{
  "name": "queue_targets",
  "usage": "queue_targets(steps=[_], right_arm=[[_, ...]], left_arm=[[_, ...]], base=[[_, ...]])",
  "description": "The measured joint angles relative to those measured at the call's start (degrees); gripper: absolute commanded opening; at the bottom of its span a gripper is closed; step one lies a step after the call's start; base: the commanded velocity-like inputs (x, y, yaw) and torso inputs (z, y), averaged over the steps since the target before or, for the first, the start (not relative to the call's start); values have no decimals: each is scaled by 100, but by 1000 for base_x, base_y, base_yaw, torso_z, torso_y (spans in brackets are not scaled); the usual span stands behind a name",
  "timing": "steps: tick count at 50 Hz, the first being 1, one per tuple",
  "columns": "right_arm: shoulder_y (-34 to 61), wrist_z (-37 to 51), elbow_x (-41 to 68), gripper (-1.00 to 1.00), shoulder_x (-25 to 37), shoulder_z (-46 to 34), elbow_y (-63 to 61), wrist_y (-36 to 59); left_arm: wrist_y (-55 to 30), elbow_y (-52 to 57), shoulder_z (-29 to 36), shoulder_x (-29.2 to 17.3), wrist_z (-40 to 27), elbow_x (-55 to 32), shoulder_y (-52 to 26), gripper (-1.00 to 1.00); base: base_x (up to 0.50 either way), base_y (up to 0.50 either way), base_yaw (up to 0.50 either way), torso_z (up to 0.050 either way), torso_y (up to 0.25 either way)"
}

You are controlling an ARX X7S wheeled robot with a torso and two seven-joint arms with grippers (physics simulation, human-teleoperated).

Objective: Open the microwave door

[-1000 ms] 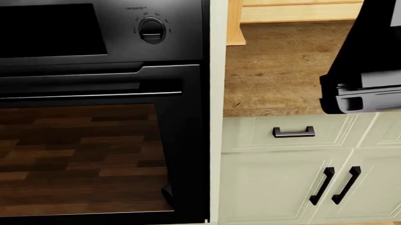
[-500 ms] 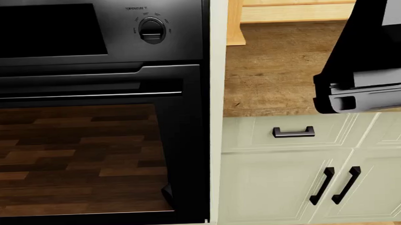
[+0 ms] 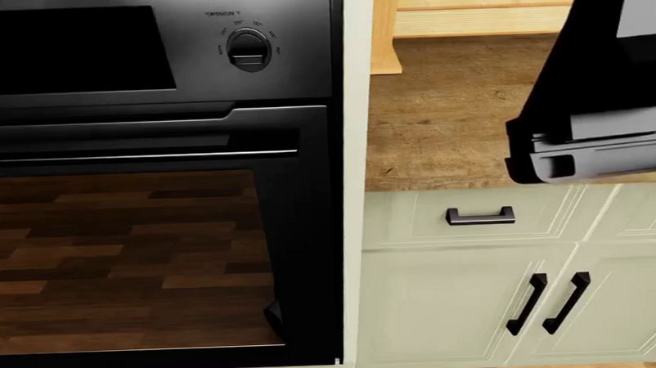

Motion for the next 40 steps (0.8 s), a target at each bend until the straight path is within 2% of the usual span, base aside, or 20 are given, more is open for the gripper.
queue_targets(steps=[19, 40], right_arm=[[-35, -64, 38, 100, -105, 60, 92, 4], [81, -23, 216, 100, -238, 167, 52, 202]], left_arm=[[125, -1203, 822, -411, 886, 633, -750, 100], [569, -2662, 1484, -781, 1581, 1347, -1205, 100]], base=[[0, 0, 0, 0, 0], [0, 0, 0, 0, 0]])
